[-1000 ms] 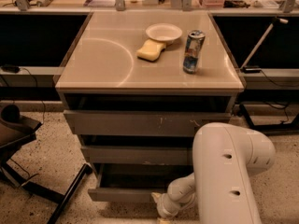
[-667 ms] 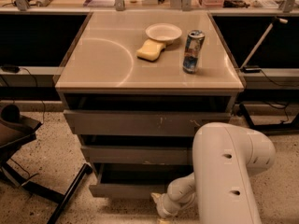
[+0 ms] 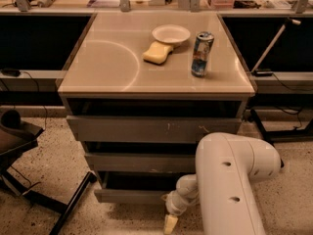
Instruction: Close bottom drawer
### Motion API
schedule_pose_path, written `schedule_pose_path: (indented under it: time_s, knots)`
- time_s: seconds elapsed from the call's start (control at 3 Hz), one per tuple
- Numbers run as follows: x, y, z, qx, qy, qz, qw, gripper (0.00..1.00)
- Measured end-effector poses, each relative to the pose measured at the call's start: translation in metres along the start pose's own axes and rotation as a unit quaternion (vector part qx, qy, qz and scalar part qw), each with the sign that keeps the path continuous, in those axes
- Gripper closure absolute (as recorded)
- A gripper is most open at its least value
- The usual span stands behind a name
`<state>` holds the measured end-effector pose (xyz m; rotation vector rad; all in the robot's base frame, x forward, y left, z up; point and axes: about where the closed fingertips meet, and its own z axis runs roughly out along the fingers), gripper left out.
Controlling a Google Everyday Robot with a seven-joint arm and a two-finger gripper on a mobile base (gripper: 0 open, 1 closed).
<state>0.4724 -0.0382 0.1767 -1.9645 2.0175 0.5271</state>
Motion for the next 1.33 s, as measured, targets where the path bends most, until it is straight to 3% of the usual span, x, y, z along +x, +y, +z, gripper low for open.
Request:
schedule_pose_path:
  time_s: [0.33,0.67,1.0,1.33]
  knots:
    - [0.0,0.001,0.0,0.0,0.0,0.0,1.0,0.0]
    - [0.001,-0.034,-0.027,0.051,-0.026,0.013,0.9983,0.0]
    - [0.011,-0.065,-0.051,0.104,-0.064,0.023,0.9923,0.0]
    - [0.011,-0.065,-0.051,0.104,-0.064,0.023,0.9923,0.0]
